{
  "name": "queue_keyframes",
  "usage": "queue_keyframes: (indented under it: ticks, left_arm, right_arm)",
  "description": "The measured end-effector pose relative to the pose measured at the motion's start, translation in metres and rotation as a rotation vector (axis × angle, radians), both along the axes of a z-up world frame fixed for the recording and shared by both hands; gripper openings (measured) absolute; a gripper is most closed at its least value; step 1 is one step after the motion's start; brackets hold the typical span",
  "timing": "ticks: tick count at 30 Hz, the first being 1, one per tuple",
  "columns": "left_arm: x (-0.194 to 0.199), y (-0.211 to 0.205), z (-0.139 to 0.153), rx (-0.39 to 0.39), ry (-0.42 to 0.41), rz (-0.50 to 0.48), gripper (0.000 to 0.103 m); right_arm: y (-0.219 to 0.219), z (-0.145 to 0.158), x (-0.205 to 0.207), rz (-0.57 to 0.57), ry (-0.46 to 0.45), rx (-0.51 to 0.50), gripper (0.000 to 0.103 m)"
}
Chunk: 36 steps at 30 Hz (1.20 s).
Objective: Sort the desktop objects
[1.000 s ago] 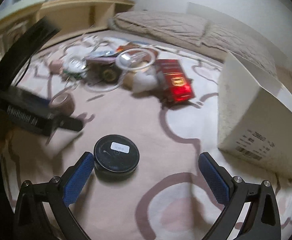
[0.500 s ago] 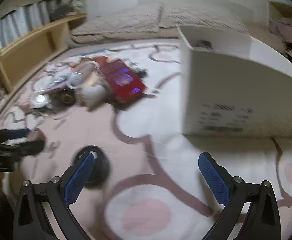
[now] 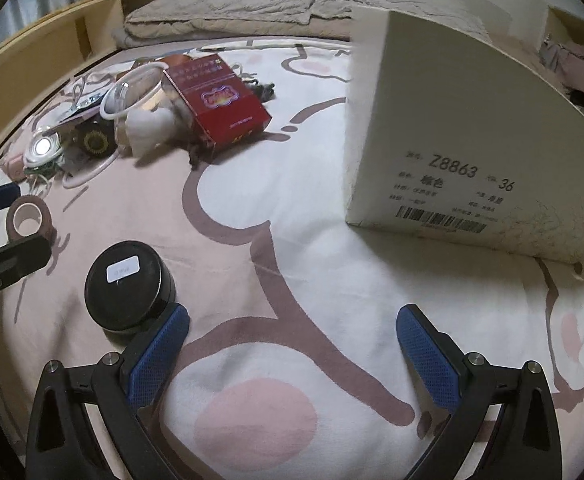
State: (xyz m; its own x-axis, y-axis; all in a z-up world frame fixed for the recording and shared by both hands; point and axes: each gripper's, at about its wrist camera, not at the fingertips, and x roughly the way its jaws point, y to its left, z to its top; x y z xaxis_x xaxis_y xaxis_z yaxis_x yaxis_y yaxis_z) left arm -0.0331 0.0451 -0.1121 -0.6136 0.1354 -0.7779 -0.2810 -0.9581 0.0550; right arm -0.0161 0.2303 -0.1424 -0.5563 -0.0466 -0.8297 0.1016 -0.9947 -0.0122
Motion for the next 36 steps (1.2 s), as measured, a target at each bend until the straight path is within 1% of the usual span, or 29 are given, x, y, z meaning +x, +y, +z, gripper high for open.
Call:
queue_keyframes:
  ticks: [4,11,15,18,21,26,28,31,36]
  left_arm:
    - [-0.005,-0.008,-0.005,-0.011,-0.030,0.041,0.101]
    - [-0.018,-0.037,-0.023,0.062,-0.171,0.146,0.101]
    - [-0.020,-0.045,-0.033,0.055,-0.225,0.186,0.101]
    - [-0.018,-0.046,-0.034,0.063,-0.229,0.191,0.101]
    - [-0.017,-0.044,-0.036,0.057,-0.229,0.192,0.101]
    - [-0.015,-0.041,-0.040,0.040,-0.226,0.188,0.102]
    - [-0.015,-0.041,-0.041,0.039,-0.228,0.188,0.102]
    - [-0.014,-0.040,-0.041,0.038,-0.227,0.188,0.102]
    - [-0.012,-0.037,-0.041,0.019,-0.200,0.182,0.103]
  right_arm:
    - [-0.002,0.000,0.002,0.024,0.011,-0.002,0.103]
    - [-0.009,0.002,0.003,0.048,0.020,-0.017,0.103]
    - [-0.010,0.002,0.004,0.048,0.025,-0.009,0.103]
    - [-0.010,0.004,0.006,0.052,0.040,-0.009,0.103]
    - [-0.013,0.007,0.010,0.078,0.070,0.016,0.103]
    - [-0.034,0.008,0.020,0.222,0.062,0.050,0.103]
    - [-0.043,0.008,0.025,0.262,0.076,0.071,0.103]
    - [-0.052,0.008,0.027,0.303,0.081,0.052,0.103]
    - [-0.063,0.006,0.022,0.325,0.093,0.007,0.103]
